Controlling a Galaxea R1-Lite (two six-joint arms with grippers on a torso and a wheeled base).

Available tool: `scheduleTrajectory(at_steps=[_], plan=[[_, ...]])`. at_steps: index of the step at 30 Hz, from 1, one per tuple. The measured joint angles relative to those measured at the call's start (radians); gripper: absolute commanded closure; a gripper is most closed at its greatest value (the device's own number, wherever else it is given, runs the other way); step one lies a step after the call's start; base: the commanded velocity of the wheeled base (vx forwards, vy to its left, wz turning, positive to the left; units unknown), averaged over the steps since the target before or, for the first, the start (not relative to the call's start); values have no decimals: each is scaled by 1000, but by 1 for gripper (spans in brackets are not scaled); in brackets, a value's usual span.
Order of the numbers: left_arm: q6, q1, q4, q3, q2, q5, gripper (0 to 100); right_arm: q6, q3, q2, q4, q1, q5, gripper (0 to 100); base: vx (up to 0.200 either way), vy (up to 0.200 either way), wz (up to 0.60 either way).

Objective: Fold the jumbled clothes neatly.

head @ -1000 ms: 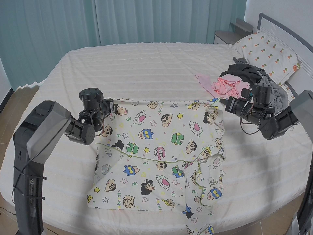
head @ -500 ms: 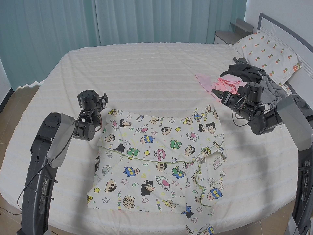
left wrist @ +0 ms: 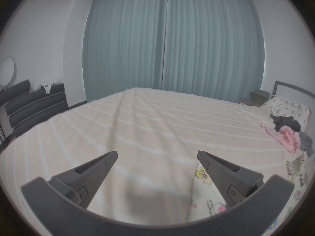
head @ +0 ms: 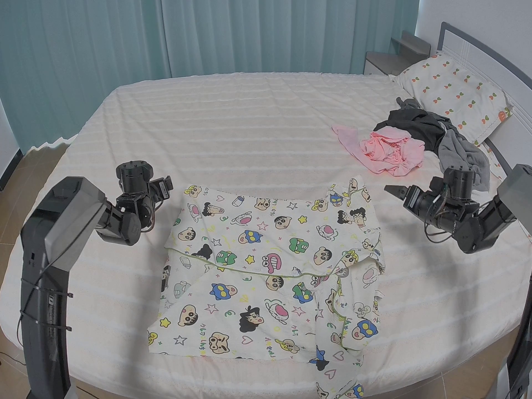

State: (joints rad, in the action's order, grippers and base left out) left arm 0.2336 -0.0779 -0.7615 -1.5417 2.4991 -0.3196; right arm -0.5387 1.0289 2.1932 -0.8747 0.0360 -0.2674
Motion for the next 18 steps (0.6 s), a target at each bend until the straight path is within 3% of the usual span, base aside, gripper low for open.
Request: scheduleTrajectory(at_steps=[5,10,14,18], plan=[[109,-3,7,238,-154,77,0,16,-193,-87,-16,-24,-75,0,0,0,0],[247,-14,10,485,-319,175,0,86,-356,-138,-27,-41,-141,0,0,0,0],[393,-27,13,688,-459,290,0,165,-473,-154,-33,-46,-204,0,0,0,0],[614,-38,14,905,-608,454,0,247,-583,-152,-40,-29,-278,0,0,0,0]])
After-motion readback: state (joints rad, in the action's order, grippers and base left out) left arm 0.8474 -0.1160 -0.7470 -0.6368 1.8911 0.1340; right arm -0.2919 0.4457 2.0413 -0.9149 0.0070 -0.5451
